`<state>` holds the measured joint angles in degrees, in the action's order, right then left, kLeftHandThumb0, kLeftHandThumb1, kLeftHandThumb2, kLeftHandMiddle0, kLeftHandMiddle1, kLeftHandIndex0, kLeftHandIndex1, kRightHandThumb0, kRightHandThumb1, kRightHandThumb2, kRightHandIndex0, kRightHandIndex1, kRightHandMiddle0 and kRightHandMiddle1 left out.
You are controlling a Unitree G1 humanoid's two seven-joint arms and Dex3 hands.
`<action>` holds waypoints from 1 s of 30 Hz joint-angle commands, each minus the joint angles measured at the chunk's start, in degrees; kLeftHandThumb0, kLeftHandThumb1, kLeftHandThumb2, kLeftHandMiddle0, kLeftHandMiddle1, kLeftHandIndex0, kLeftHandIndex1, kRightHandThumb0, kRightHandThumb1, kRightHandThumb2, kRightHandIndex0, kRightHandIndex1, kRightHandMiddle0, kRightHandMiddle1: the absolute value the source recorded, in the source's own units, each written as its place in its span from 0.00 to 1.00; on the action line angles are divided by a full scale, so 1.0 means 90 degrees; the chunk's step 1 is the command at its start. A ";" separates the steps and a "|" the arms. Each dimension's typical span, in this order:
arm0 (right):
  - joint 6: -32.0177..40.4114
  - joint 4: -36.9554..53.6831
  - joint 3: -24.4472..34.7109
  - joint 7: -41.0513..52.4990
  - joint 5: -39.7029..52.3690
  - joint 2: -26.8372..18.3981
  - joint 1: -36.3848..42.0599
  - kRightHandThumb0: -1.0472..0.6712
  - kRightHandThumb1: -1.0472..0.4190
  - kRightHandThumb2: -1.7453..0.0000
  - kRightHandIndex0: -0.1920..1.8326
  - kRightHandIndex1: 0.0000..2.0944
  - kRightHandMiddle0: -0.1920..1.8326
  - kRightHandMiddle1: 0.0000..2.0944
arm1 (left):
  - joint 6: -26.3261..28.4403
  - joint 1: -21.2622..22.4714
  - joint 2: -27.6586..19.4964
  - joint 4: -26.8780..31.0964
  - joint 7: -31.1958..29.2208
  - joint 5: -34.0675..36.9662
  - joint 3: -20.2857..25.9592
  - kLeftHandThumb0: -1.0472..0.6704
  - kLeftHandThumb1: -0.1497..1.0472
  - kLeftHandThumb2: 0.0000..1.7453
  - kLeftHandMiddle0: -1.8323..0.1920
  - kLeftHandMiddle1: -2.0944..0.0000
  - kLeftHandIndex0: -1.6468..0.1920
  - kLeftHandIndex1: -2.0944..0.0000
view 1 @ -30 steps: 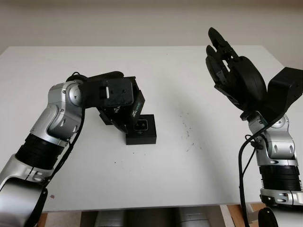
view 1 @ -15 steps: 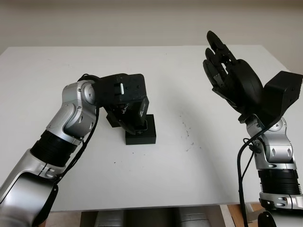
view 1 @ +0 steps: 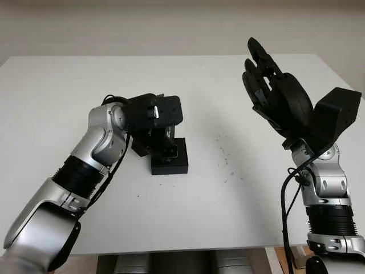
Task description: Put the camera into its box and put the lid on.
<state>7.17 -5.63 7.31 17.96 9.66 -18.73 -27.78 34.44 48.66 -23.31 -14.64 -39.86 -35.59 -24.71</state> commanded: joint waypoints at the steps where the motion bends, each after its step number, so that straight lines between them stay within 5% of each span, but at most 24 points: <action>1: -0.0098 0.0089 0.0011 -0.0014 -0.0005 0.0020 -0.0008 0.21 0.00 0.76 0.05 0.03 0.07 0.03 | 0.0319 0.0188 0.0144 0.0041 -0.0141 0.0003 -0.0066 0.44 1.00 0.23 0.56 0.00 0.97 0.08; 4: -0.0061 0.0142 0.0018 -0.0043 0.0007 0.0037 0.0012 0.22 0.00 0.76 0.05 0.03 0.07 0.03 | 0.0882 0.0346 0.0251 0.0035 -0.0389 -0.0050 -0.0197 0.44 1.00 0.24 0.56 0.00 1.00 0.11; 7: -0.0074 0.0132 0.0013 -0.0052 -0.0001 0.0040 0.0003 0.22 0.00 0.76 0.05 0.03 0.07 0.03 | 0.1320 0.0499 0.0284 0.0094 -0.0629 -0.0067 -0.0332 0.44 1.00 0.24 0.52 0.00 0.99 0.02; 14: -0.0143 0.0003 -0.0004 -0.0079 -0.0023 0.0070 -0.0051 0.22 0.00 0.76 0.05 0.03 0.07 0.03 | 0.1701 0.0765 0.0182 0.0332 -0.1189 0.0043 -0.0573 0.43 1.00 0.25 0.42 0.00 0.77 0.00; 17: -0.0202 -0.0045 -0.0025 -0.0096 -0.0058 0.0086 -0.0070 0.21 0.00 0.76 0.05 0.03 0.08 0.03 | 0.1867 0.0872 0.0203 0.0449 -0.1346 0.0074 -0.0657 0.42 1.00 0.24 0.43 0.00 0.96 0.18; 22: -0.0180 0.0015 -0.0050 -0.0179 -0.0081 0.0158 -0.0056 0.21 0.00 0.76 0.06 0.03 0.08 0.03 | 0.1879 0.0922 0.0302 0.0406 -0.1238 0.0231 -0.0643 0.43 1.00 0.24 0.47 0.00 1.00 0.07; 23: -0.0174 0.0028 -0.0047 -0.0202 -0.0087 0.0171 -0.0046 0.21 0.00 0.76 0.06 0.03 0.08 0.03 | 0.1881 0.0937 0.0311 0.0388 -0.1221 0.0250 -0.0658 0.43 1.00 0.24 0.49 0.00 1.00 0.14; 25: -0.0165 0.0072 -0.0032 -0.0221 -0.0078 0.0183 -0.0004 0.21 0.00 0.76 0.06 0.03 0.08 0.03 | 0.1868 0.0939 0.0320 0.0378 -0.1186 0.0300 -0.0666 0.43 1.00 0.24 0.50 0.00 1.00 0.06; 30: -0.0085 0.0171 -0.0016 -0.0263 -0.0076 0.0177 0.0067 0.21 0.00 0.77 0.06 0.03 0.08 0.03 | 0.1302 0.0814 0.0245 0.0399 -0.0978 0.0430 -0.0683 0.42 1.00 0.23 0.47 0.00 0.79 0.00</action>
<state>6.26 -5.50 7.16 15.77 9.06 -17.27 -27.48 47.40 55.34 -22.07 -11.96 -48.89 -32.29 -30.49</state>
